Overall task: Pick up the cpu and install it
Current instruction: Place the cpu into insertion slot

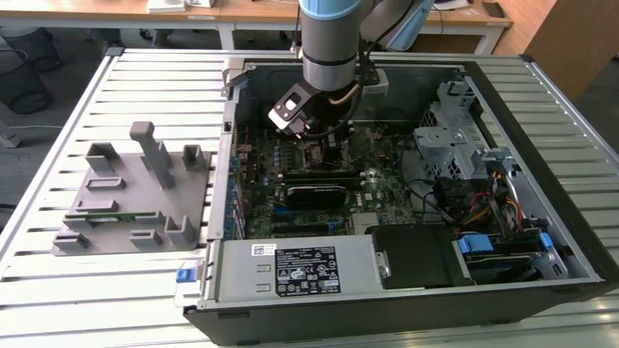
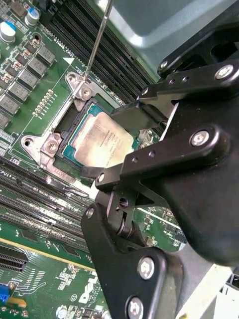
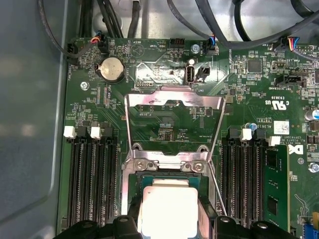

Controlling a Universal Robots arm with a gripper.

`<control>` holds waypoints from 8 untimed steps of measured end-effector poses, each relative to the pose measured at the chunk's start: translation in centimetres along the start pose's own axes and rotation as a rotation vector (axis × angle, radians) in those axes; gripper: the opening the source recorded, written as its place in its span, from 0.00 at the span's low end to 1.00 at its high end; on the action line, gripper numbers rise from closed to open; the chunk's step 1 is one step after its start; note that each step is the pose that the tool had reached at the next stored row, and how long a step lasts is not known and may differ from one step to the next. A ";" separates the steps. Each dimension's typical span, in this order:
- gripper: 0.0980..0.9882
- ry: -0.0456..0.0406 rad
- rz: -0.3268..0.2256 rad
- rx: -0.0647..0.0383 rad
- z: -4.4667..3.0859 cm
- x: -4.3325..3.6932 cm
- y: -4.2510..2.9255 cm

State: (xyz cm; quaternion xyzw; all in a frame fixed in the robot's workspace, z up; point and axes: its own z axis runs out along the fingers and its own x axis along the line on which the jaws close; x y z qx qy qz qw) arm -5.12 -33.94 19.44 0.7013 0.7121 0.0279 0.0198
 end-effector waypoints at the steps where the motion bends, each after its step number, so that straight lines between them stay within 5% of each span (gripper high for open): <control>1: 0.48 0.0000 0.000 0.000 0.00 0.00 0.00; 8: 0.48 0.0003 0.000 0.000 0.03 0.01 0.00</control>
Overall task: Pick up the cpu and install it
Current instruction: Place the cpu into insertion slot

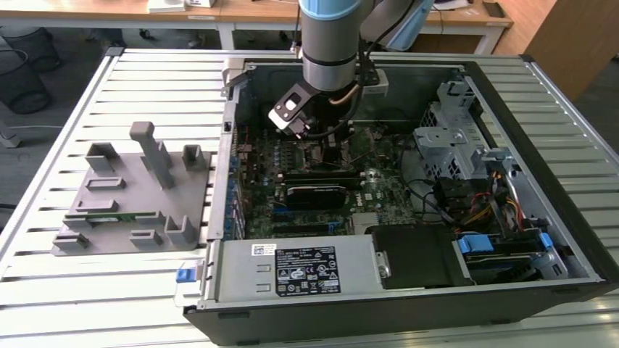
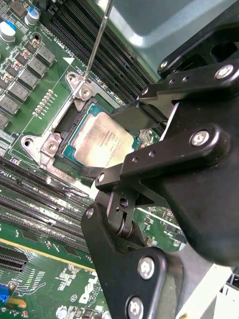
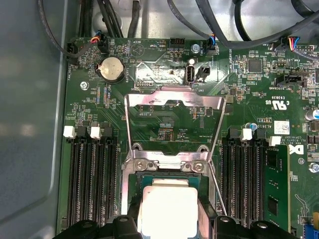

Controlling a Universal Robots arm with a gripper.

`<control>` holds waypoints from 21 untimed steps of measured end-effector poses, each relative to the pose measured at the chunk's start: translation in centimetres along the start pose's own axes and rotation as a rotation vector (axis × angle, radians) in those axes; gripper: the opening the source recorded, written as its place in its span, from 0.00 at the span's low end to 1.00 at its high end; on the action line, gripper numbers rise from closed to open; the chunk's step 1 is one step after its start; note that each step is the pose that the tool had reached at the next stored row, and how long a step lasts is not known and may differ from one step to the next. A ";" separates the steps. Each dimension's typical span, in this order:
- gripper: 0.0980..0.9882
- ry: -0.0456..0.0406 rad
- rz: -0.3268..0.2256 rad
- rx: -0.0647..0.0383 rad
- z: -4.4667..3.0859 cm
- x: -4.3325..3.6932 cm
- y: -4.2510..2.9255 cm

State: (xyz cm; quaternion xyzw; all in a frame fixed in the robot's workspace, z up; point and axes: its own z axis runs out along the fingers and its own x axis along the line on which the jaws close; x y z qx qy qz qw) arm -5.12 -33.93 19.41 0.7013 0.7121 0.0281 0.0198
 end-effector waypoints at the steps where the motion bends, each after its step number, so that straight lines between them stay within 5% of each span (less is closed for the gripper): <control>1: 0.48 0.0000 0.000 0.000 0.00 0.00 0.00; 21: 0.57 -0.0001 0.000 0.000 -0.29 0.00 0.02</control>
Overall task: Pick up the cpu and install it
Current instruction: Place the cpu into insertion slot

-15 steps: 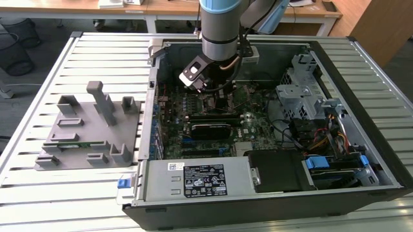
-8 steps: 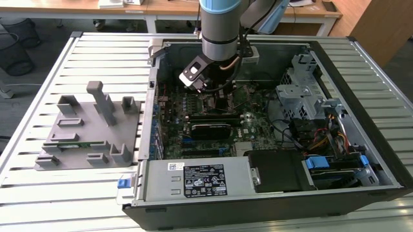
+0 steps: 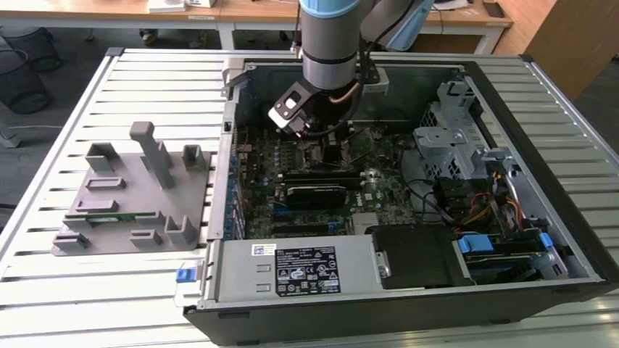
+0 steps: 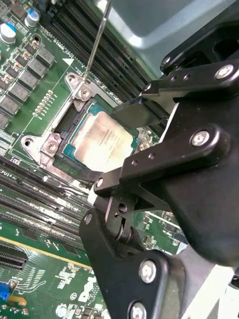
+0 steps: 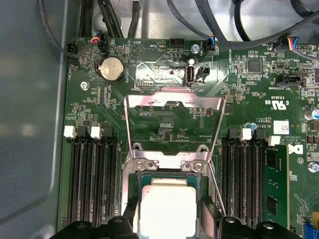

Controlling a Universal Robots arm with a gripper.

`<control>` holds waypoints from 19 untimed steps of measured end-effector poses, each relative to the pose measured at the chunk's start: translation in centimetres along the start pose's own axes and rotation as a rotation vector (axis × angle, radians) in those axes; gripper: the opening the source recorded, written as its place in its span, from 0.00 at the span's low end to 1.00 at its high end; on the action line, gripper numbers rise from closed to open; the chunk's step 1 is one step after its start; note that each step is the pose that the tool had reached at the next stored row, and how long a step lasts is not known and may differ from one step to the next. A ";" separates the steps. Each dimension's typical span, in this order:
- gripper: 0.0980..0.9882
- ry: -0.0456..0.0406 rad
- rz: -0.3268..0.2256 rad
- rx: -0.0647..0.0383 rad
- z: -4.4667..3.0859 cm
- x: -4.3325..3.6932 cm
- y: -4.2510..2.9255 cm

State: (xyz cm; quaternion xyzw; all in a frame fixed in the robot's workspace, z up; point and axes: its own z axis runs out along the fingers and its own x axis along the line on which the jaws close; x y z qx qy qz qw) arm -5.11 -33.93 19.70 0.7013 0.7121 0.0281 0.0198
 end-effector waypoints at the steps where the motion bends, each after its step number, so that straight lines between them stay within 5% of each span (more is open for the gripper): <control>1: 0.57 0.0000 0.000 0.000 -0.14 0.00 0.01; 6: 0.41 0.0000 0.000 0.000 -0.78 0.01 0.05; 13: 0.02 0.0000 0.000 0.002 -1.46 0.02 0.11; 19: 0.01 0.0000 0.000 0.002 -1.82 0.02 0.13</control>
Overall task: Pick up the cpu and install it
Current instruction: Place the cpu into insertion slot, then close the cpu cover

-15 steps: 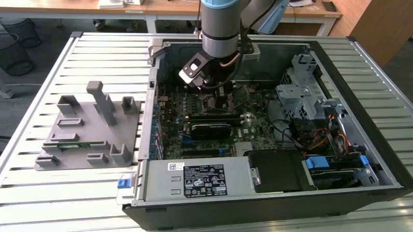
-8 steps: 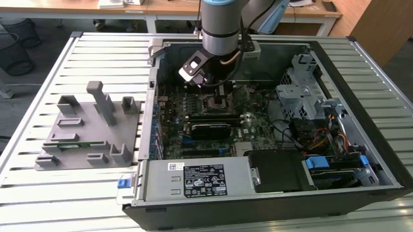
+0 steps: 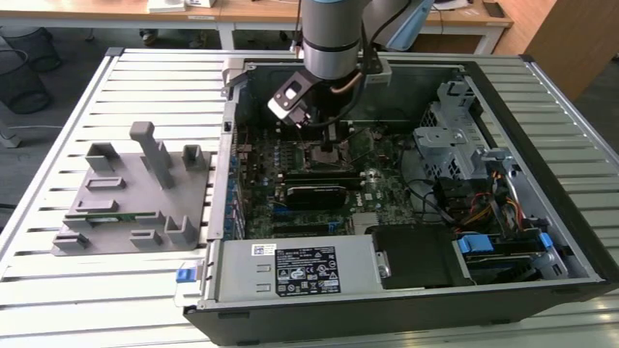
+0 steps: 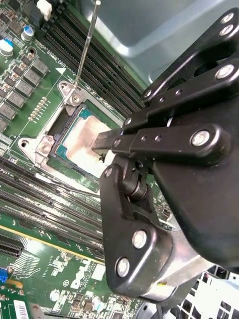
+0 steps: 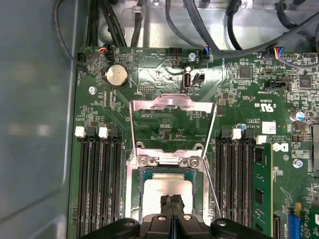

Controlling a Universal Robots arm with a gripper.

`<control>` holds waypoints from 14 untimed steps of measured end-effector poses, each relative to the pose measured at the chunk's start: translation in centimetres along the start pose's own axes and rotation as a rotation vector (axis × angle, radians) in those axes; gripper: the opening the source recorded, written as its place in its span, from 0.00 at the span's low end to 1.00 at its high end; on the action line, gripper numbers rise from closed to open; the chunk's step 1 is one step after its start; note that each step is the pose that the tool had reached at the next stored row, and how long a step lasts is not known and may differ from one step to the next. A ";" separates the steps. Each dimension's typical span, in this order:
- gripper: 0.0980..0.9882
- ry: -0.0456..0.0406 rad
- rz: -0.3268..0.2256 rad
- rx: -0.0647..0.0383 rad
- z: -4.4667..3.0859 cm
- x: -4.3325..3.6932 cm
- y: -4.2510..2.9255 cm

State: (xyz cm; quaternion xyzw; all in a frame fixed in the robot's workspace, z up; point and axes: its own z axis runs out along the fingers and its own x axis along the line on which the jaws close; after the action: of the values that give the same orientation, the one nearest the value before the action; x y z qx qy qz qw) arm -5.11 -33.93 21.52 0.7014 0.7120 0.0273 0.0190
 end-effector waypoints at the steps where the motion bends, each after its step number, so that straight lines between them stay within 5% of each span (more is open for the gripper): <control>1: 0.01 0.0001 0.000 0.000 -0.07 0.00 0.01; 14: 0.01 0.0001 0.000 0.000 -1.63 0.02 0.11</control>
State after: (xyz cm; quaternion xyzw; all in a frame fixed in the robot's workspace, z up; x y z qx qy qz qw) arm -5.11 -33.93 23.16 0.7014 0.7120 0.0273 0.0190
